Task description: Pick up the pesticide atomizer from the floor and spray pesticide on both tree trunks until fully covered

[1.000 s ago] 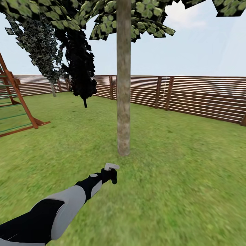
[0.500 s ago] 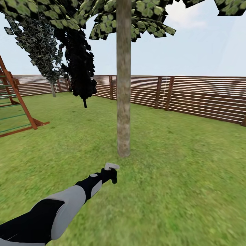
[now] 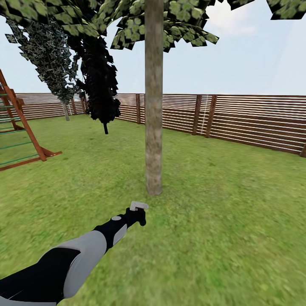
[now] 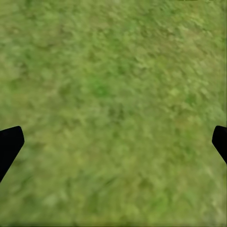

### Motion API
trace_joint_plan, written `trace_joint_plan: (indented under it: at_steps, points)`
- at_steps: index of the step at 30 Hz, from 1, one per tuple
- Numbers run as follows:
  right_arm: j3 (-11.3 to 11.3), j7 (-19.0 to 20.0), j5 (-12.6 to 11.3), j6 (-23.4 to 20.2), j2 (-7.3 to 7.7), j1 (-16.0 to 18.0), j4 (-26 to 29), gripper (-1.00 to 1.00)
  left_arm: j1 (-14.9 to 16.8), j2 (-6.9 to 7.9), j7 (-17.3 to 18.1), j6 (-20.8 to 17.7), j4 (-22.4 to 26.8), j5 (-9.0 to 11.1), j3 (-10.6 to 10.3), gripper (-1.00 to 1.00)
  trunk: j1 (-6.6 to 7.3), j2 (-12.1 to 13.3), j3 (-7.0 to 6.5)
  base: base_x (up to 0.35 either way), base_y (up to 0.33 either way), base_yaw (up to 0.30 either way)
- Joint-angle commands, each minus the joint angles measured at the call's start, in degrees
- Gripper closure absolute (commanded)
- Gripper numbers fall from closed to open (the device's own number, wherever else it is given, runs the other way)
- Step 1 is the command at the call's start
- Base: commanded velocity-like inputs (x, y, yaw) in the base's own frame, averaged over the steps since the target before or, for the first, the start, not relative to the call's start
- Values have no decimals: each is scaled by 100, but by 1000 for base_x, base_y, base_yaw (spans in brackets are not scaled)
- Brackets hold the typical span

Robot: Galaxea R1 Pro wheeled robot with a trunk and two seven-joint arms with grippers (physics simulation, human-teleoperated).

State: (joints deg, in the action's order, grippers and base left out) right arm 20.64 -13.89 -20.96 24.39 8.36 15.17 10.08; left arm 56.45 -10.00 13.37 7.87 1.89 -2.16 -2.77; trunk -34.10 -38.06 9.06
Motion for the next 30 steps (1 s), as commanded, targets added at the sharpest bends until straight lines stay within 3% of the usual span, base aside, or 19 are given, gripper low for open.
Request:
trace_joint_plan:
  at_steps: [1, 30]
  points:
    - [49, -25, -46, 13, 13, 4, 2, -100, 8, 0, -2, 34, -9, -21, -22, 100, -2, -8, 9, 0, 0, 0]
    - [55, 17, -57, 13, 17, 4, 21, -100, 7, 0, 8, 46, -14, -34, -14, 100, -2, -8, 9, -5, 0, 0]
